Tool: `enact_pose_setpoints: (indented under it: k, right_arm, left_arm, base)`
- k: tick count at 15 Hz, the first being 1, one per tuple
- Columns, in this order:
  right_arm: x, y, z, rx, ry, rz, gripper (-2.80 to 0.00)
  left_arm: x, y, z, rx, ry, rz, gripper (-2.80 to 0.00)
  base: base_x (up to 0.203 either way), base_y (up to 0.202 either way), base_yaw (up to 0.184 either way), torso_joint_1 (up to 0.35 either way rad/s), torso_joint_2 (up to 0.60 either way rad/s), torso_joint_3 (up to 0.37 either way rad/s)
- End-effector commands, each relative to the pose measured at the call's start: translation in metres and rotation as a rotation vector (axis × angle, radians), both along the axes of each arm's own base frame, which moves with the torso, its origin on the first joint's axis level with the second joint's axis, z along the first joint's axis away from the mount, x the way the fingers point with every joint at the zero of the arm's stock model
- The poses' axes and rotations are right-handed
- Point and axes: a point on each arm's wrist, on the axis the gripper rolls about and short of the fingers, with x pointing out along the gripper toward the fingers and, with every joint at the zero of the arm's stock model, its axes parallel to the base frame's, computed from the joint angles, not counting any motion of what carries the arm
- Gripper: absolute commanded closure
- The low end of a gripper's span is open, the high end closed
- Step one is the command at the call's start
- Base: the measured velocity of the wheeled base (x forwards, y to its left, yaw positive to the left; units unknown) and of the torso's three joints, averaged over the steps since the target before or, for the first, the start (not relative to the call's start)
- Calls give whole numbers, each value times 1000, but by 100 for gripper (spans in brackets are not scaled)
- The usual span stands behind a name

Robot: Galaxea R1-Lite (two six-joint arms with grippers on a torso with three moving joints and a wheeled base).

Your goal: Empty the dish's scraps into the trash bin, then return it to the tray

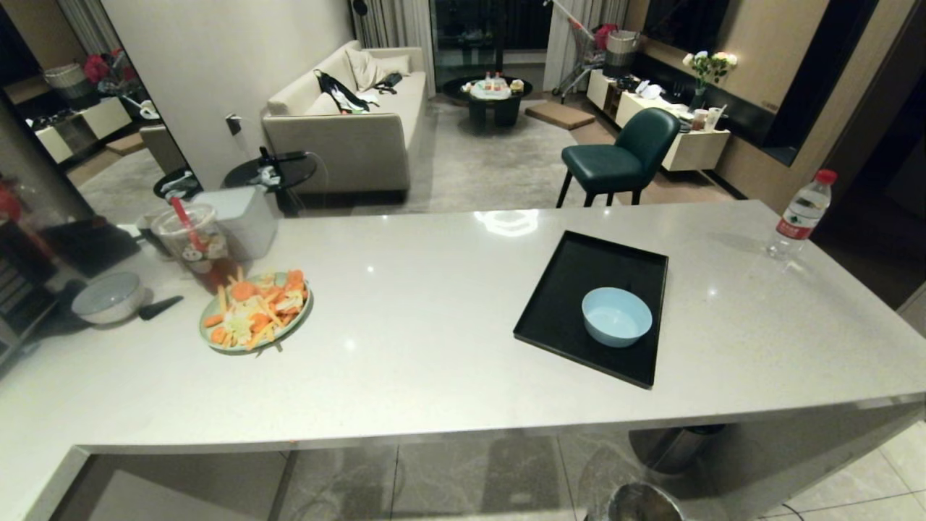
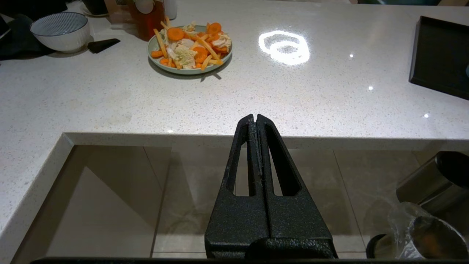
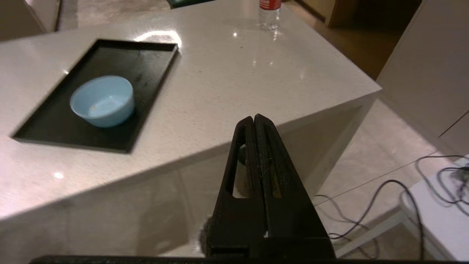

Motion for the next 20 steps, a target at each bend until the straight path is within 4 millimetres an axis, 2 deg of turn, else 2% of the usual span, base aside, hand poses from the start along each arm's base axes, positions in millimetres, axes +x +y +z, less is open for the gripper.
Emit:
enact_pose_setpoints:
  k: [1, 4, 6, 8, 9, 10, 15, 20]
  right_arm:
    - [-11, -1, -25, -37, -12, -12, 0]
    - [-7, 1, -52, -39, 48, 72, 0]
    - [-8, 5, -51, -30, 26, 211, 0]
    - [-10, 7, -62, -22, 114, 335, 0]
    - [-12, 8, -69, -24, 170, 351, 0]
    - [-13, 8, -69, -30, 154, 352, 0]
    - [-29, 8, -69, -61, -72, 326, 0]
    - [-29, 8, -69, -61, -72, 326, 0]
  left_arm:
    - [0, 0, 0, -1, 1, -1, 0]
    - [0, 0, 0, -1, 1, -1, 0]
    - [0, 0, 0, -1, 1, 1, 0]
    - [0, 0, 0, -1, 1, 0, 0]
    - [0, 0, 0, -1, 1, -1, 0]
    - [0, 0, 0, -1, 1, 0, 0]
    - [0, 0, 0, -1, 1, 1, 0]
    - [0, 0, 0, -1, 1, 0, 0]
  base:
    - [0, 0, 0, 0, 0, 0]
    - [0, 0, 0, 0, 0, 0]
    - [0, 0, 0, 0, 0, 0]
    - [0, 0, 0, 0, 0, 0]
    - [0, 0, 0, 0, 0, 0]
    - [0, 0, 0, 0, 0, 0]
    - [0, 0, 0, 0, 0, 0]
    - [0, 0, 0, 0, 0, 0]
